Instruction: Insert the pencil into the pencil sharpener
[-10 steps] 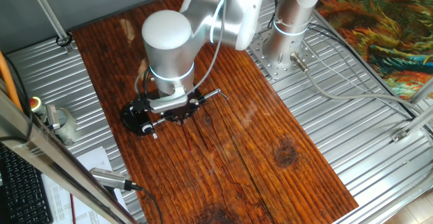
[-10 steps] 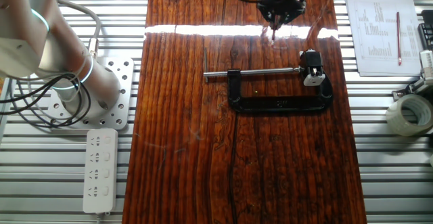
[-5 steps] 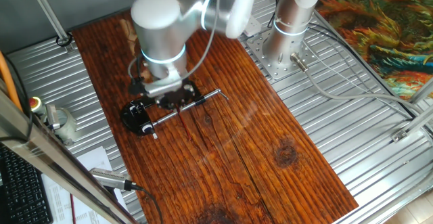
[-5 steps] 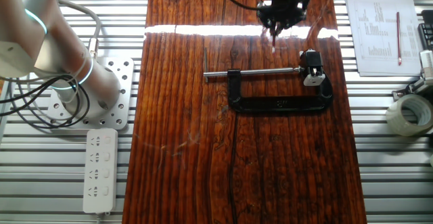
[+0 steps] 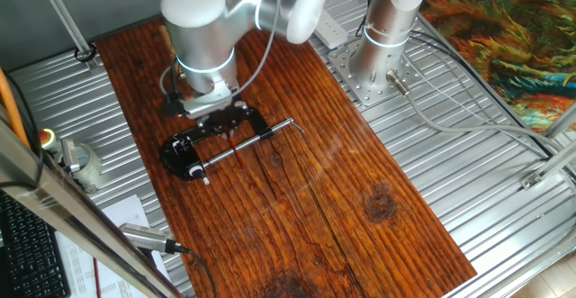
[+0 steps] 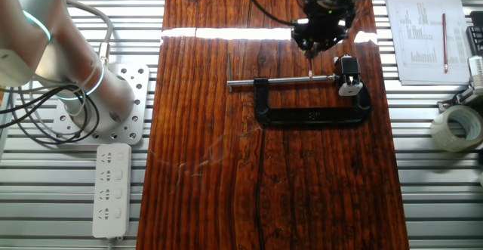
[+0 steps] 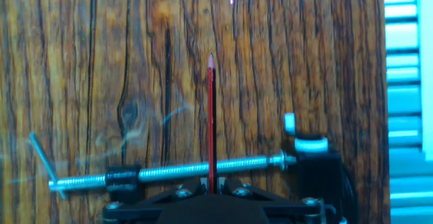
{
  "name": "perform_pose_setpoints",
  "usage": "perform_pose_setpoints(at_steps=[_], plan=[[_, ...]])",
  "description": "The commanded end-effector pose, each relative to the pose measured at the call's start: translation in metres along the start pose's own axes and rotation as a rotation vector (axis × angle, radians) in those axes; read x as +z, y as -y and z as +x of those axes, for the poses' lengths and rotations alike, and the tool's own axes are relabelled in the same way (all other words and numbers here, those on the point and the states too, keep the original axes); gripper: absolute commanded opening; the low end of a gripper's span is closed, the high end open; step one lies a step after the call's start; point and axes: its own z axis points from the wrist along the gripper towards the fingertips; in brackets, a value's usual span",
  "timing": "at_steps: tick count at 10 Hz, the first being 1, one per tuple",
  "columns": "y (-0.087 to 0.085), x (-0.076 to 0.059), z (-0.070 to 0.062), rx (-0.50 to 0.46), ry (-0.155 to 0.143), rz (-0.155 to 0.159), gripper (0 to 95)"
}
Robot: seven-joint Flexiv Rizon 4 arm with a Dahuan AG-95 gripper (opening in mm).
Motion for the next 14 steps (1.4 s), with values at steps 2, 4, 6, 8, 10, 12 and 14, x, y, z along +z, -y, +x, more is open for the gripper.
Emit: perform_pose_setpoints(at_steps=[2,4,6,8,10,12,14], plan=[[-0.001,0.000,0.000,0.066,-0.063,0.008,0.0],[-0.001,0.000,0.000,0.083,-0.027,0.008,0.0],[-0.001,0.000,0.000,0.070,-0.002,0.004,0.0],[-0.001,0.000,0.000,0.077,-0.002,0.001,0.0],[0.014,0.001,0.005,0.060,0.004,-0.005,0.0],[0.037,-0.003,0.020,0.030,-0.034,-0.003,0.0],[0.050,-0.002,0.043,-0.005,-0.039,-0.002,0.0]])
